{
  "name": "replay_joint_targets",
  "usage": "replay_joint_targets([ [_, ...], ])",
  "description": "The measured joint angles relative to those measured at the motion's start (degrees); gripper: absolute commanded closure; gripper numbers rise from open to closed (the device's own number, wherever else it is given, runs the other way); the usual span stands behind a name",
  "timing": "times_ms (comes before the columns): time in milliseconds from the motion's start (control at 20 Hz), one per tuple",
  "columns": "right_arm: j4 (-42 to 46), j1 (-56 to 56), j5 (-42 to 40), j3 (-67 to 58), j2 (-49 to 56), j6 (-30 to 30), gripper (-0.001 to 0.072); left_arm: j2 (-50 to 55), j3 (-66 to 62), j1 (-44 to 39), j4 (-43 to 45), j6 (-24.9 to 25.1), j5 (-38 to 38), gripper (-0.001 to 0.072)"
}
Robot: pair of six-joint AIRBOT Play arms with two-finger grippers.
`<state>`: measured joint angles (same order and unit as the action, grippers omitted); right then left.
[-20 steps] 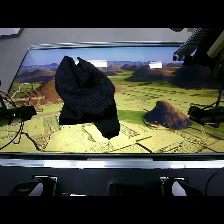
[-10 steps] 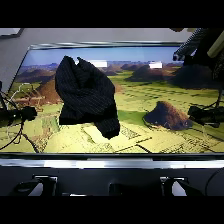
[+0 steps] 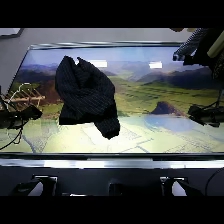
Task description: Fold the clothes and pants, and hang the long-sleeved shirts on hangers.
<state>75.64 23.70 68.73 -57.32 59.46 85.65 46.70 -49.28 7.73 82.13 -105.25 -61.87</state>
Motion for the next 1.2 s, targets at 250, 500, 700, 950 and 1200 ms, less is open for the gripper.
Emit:
replay_joint_targets([
  [250,-0.4,0.0,-0.7,0.0,0.0,0.2,0.0694,1.4,6.2,3.6,-9.2,2.7,1.0,0.0004],
  [500,-3.3,0.0,-3.6,0.0,0.0,2.1,0.0581,4.7,9.6,4.7,-16.1,4.4,3.7,0.0004],
  [700,-10.1,-0.3,-3.9,0.1,1.3,3.5,0.0026,8.0,10.2,4.8,-19.9,6.1,6.0,0.0004],
  [950,-18.0,-11.3,-1.7,0.2,9.5,2.7,0.0026,12.6,10.4,4.9,-27.0,11.3,8.6,0.0004],
  [1200,-22.9,-30.9,-10.3,0.2,20.3,1.2,0.0026,14.6,10.4,4.9,-30.6,13.2,12.8,0.0004],
])
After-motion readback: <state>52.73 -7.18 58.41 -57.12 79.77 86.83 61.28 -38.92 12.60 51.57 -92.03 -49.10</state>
